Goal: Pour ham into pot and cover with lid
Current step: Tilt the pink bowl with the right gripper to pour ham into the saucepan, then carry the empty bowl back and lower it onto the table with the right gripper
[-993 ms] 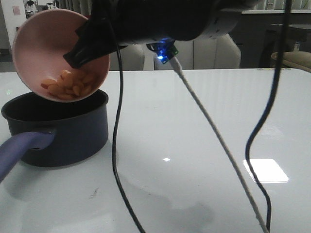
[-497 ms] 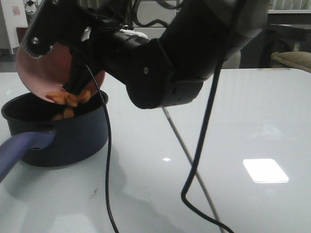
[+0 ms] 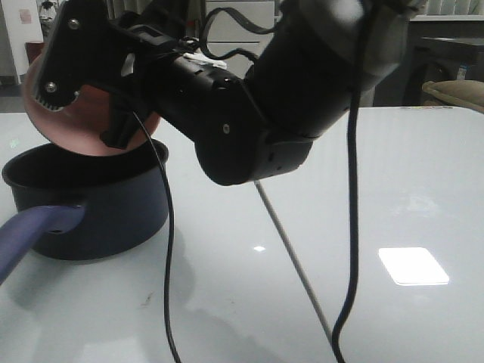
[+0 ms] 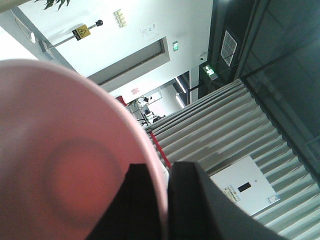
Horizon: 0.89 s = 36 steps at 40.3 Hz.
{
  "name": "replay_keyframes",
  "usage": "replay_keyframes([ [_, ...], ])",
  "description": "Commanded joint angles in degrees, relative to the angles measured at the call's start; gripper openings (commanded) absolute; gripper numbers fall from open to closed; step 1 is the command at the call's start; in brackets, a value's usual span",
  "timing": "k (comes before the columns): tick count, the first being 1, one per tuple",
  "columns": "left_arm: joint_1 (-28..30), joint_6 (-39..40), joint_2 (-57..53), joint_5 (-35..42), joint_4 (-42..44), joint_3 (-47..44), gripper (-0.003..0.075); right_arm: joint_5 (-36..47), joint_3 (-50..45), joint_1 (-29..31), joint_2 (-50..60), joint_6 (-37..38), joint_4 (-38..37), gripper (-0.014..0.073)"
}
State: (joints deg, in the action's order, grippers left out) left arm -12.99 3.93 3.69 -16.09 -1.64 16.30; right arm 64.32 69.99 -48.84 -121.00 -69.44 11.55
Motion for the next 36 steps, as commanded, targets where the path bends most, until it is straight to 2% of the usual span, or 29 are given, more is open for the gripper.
replay_keyframes([
  [1, -0.56, -0.20, 0.72, 4.04, -0.25, 1.50, 0.0533, 8.97, 1.94, 0.05, 3.64, 1.96, 0.29, 0.0139],
  [4, -0.56, -0.20, 0.72, 4.04, -0.25, 1.50, 0.0533, 8.75, 1.94, 0.03, 3.90, 5.42, 2.42, 0.0139],
  [9, -0.56, -0.20, 0.72, 4.04, -0.25, 1.50, 0.0533, 6.18, 1.94, 0.03, 5.21, 19.95, 10.09, 0.0139],
  [15, -0.56, -0.20, 0.72, 4.04, -0.25, 1.50, 0.0533, -0.38, 1.94, 0.03, 8.75, 32.33, 16.55, 0.0139],
  [22, -0.56, -0.20, 0.72, 4.04, -0.25, 1.50, 0.0533, -15.48, 1.94, 0.03, 14.30, 33.42, 16.91, 0.0139],
  [31, -0.56, -0.20, 0.72, 4.04, -0.25, 1.50, 0.0533, -43.92, 1.94, 0.91, 23.41, 33.36, 25.78, 0.0139],
  [36, -0.56, -0.20, 0.72, 4.04, -0.25, 1.50, 0.0533, -59.91, 1.94, 4.32, 27.60, 33.33, 28.80, 0.0139],
])
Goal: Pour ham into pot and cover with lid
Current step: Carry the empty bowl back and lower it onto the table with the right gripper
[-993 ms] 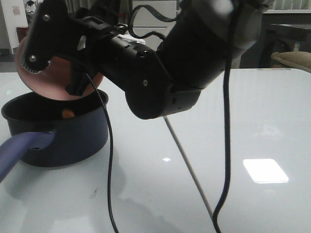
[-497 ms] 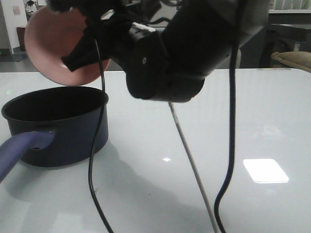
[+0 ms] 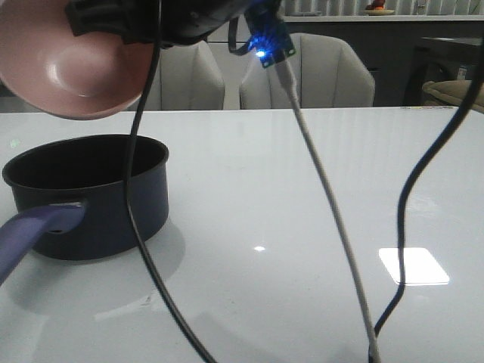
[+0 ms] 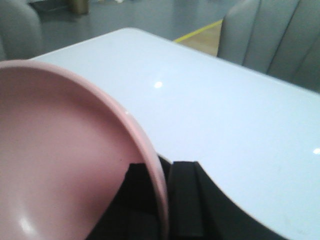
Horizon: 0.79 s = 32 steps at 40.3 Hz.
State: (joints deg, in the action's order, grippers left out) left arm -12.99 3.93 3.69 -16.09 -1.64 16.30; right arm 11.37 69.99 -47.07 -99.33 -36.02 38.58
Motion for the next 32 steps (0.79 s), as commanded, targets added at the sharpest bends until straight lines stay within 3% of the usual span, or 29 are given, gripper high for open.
replay_keyframes([
  [1, -0.56, -0.20, 0.72, 4.04, -0.25, 1.50, 0.0533, -9.33, 1.94, 3.67, 6.74, -0.09, 1.95, 0.0139],
  [14, -0.56, -0.20, 0.72, 4.04, -0.25, 1.50, 0.0533, -35.10, 1.88, 22.23, 11.73, -0.09, 0.16, 0.0139],
  [20, -0.56, -0.20, 0.72, 4.04, -0.25, 1.50, 0.0533, -39.85, 1.55, 30.14, 11.69, 1.02, -4.34, 0.0139],
  [32, -0.56, -0.20, 0.72, 4.04, -0.25, 1.50, 0.0533, -47.18, 1.17, 39.07, 7.87, 14.38, -16.85, 0.0139],
])
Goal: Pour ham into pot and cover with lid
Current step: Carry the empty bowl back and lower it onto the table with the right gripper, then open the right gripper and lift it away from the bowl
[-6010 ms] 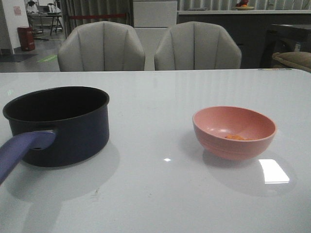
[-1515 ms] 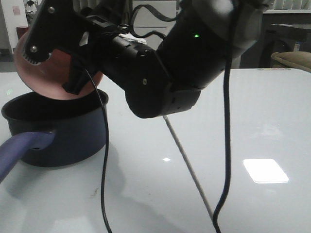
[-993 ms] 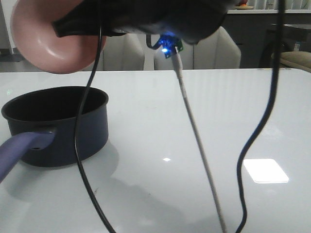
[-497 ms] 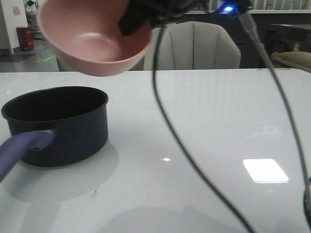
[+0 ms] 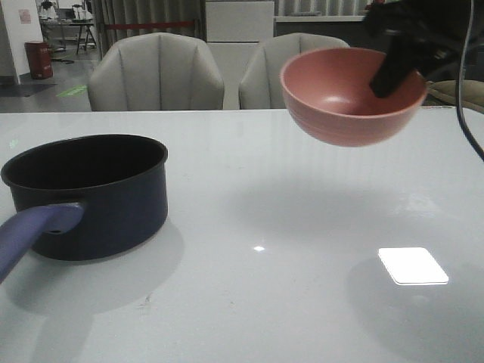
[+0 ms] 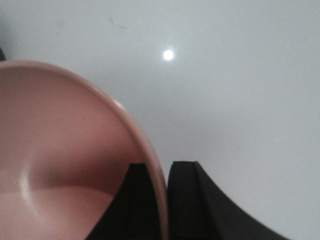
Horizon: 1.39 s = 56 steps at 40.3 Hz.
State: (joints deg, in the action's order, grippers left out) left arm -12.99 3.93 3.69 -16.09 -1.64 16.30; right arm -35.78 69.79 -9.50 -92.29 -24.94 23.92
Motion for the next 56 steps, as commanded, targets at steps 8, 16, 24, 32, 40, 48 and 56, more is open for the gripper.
replay_keyframes([
  [8, -0.56, -0.20, 0.72, 4.04, -0.25, 1.50, 0.0533, 0.36, 1.38, 2.10, -5.06, 4.06, -2.38, 0.0139],
  [16, -0.56, -0.20, 0.72, 4.04, -0.25, 1.50, 0.0533, 0.65, 1.38, 2.10, -9.50, 4.06, -0.87, 0.0139],
  [24, -0.56, -0.20, 0.72, 4.04, -0.25, 1.50, 0.0533, 1.69, 1.49, 2.10, -12.10, 4.06, 1.55, 0.0212],
  [32, -0.56, -0.20, 0.72, 4.04, -0.25, 1.50, 0.0533, 2.47, 1.86, 2.10, -12.45, 3.91, 1.19, 0.0433],
  [40, -0.56, -0.20, 0.72, 4.04, -0.25, 1.50, 0.0533, 1.25, 3.02, 2.10, -8.51, 3.85, -2.79, 0.0493],
  [48, -0.56, -0.20, 0.72, 4.04, -0.25, 1.50, 0.0533, -1.70, 3.02, 2.05, -0.14, 2.89, -3.54, 0.0493],
  [56, -0.56, -0.20, 0.72, 4.04, -0.25, 1.50, 0.0533, -0.57, 0.26, 1.80, 10.54, 0.86, -3.54, 0.0493],
])
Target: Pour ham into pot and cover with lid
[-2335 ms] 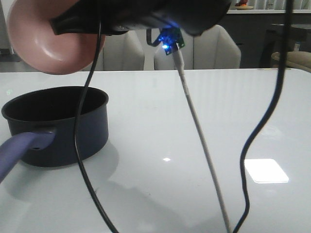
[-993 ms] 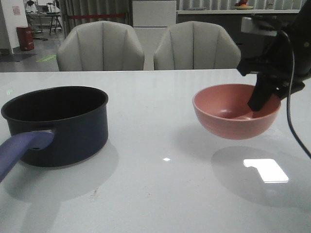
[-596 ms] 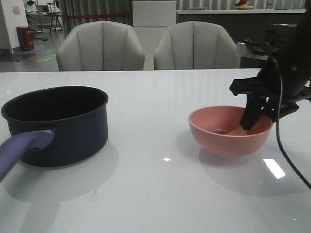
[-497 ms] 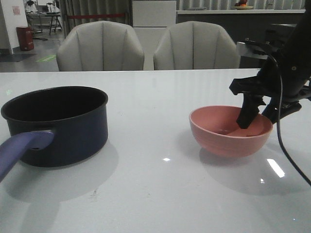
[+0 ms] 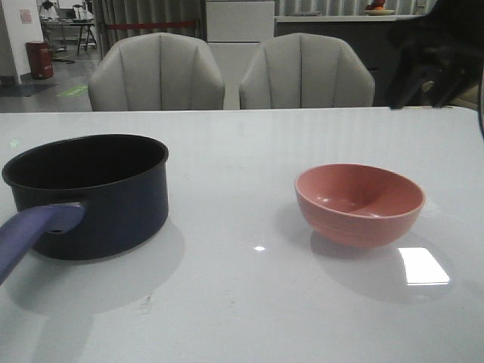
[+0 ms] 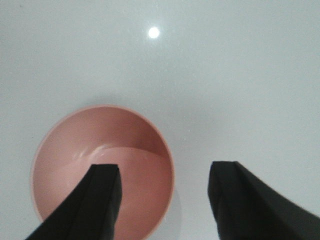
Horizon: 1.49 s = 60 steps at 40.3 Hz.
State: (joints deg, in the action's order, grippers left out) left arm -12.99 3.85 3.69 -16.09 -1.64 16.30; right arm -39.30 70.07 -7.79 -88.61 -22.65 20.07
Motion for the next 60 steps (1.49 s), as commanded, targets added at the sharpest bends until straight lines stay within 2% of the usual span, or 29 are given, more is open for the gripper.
replay_keyframes([
  [1, -0.56, -0.12, 0.72, 4.04, -0.25, 1.50, 0.0533, 3.84, -0.94, 0.08, 8.06, -1.42, 0.31, 0.0493],
  [9, -0.56, -0.12, 0.72, 4.15, -0.25, 1.50, 0.0533, 12.30, -9.40, -0.78, 19.97, -1.42, 0.31, 0.0493],
  [23, -0.56, -0.12, 0.72, 4.13, -0.25, 1.50, 0.0533, 29.32, -30.05, -7.67, 45.97, -1.42, 0.37, 0.0493],
  [38, -0.56, -0.12, 0.72, 4.13, -0.25, 1.50, 0.0533, 32.81, -50.96, -8.68, 73.27, -1.42, 4.14, 0.0493],
  [43, -0.56, -0.12, 0.72, 4.13, -0.25, 1.50, 0.0533, 32.57, -54.90, -8.68, 78.14, -1.36, 4.66, 0.0493],
  [51, -0.56, -0.12, 0.72, 4.13, -0.25, 1.50, 0.0533, 31.77, -57.46, -8.68, 79.16, -1.36, 4.66, 0.0493],
  [53, -0.56, -0.12, 0.72, 4.13, -0.25, 1.50, 0.0533, 31.83, -57.84, -8.68, 79.16, -1.36, 4.66, 0.0480],
  [56, -0.56, -0.12, 0.72, 4.13, -0.25, 1.50, 0.0533, 31.83, -58.04, -8.62, 79.16, -1.41, 4.66, 0.0409],
  [60, -0.56, -0.12, 0.72, 4.13, -0.25, 1.50, 0.0533, 31.80, -58.39, -8.62, 79.16, -1.41, 4.66, 0.0225],
])
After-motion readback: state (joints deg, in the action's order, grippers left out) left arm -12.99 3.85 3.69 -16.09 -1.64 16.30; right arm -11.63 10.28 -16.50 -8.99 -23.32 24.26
